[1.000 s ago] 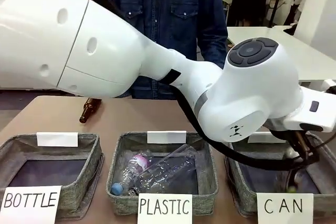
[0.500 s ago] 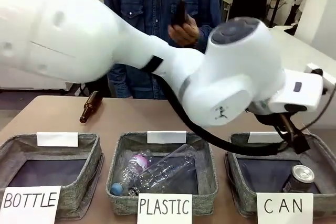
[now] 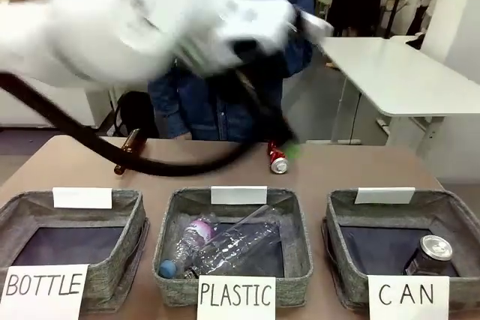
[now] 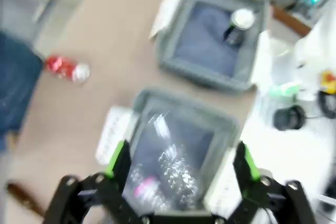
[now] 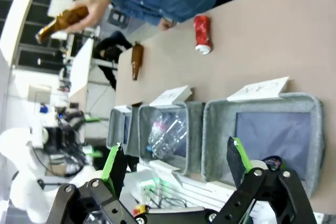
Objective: Sort the can waste into the basket.
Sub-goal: Pick up the can waste from the table and place it in the right Fabric basket.
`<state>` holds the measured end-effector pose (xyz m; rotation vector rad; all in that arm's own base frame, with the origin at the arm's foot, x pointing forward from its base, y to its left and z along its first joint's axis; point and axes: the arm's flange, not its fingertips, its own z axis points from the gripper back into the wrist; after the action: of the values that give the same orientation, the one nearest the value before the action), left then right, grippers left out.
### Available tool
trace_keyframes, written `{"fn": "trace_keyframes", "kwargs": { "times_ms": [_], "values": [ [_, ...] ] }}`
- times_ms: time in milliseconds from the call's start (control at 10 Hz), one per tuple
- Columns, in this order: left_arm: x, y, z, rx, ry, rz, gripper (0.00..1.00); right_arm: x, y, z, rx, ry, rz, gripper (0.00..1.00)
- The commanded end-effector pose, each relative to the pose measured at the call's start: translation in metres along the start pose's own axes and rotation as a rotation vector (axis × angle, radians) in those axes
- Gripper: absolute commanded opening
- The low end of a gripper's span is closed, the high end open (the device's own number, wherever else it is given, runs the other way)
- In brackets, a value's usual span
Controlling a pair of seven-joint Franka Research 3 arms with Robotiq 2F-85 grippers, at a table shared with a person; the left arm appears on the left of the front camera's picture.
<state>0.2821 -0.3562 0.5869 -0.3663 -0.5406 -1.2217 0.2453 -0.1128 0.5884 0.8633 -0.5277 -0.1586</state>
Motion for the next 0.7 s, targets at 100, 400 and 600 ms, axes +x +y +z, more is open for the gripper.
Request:
{"fn": "trace_keyframes", "kwargs": {
  "times_ms": [100,400,600],
  "values": [
    [-0.092,0.073,0.057,-0.011,0.079,0.168,1.00,0.019,0.033,-0.047,0.083,0.168,0.085,1.00],
    [-0.189,0.131,0.139,-0.267,-0.084,0.426,1.00,0.021,0.060,-0.101,0.114,0.324,0.115,1.00],
    [-0.288,0.156,0.206,-0.189,0.023,0.732,1.00,0.025,0.061,-0.113,0.142,0.367,0.096,1.00]
  ]
}}
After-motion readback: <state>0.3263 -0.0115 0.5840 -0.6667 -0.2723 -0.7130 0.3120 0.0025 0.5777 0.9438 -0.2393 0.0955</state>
